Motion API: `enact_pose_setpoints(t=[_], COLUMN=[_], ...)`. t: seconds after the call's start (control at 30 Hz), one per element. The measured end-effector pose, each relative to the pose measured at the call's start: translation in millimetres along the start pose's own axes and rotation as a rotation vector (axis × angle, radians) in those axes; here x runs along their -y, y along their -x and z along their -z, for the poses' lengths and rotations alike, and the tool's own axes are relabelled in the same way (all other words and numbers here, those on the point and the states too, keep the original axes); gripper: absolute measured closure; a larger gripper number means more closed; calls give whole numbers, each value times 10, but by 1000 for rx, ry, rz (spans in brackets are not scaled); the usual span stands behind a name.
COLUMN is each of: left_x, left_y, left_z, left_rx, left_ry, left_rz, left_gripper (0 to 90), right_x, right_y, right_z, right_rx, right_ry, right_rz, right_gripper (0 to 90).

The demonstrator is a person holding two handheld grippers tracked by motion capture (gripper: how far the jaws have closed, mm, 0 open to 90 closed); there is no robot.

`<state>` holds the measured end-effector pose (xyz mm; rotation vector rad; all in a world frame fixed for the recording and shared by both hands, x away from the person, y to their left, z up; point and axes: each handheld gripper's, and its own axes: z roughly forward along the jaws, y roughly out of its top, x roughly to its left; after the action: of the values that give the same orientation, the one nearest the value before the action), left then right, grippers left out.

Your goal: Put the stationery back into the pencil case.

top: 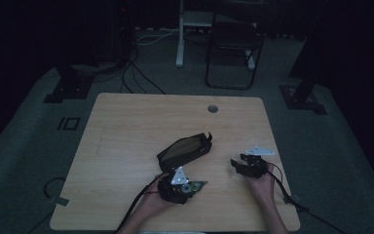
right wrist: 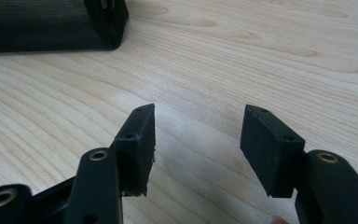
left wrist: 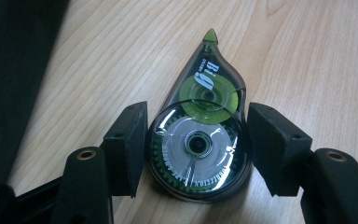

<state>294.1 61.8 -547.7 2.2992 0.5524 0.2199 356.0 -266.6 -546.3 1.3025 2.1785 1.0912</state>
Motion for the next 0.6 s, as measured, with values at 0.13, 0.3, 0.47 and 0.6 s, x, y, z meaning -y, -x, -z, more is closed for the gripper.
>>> enact_pose_setpoints(t=[0.13, 0.3, 0.47, 0.6], left_x=[33, 69, 85, 97], left_y=[-19, -30, -40, -43], left_z=[34, 63, 77, 76], left_rx=[-10, -16, -12, -9], left_ry=[1, 7, 6, 12], left_rz=[6, 14, 8, 2], left_gripper=[409, 411, 410, 408], right_x=[-2, -1, 6, 8], right_y=[5, 8, 21, 24], right_z=[-12, -24, -21, -19], right_rx=[0, -1, 0, 1], right_ry=[-3, -5, -4, -3], right_rz=[-3, 0, -4, -4], right_gripper=[449, 449, 450, 450])
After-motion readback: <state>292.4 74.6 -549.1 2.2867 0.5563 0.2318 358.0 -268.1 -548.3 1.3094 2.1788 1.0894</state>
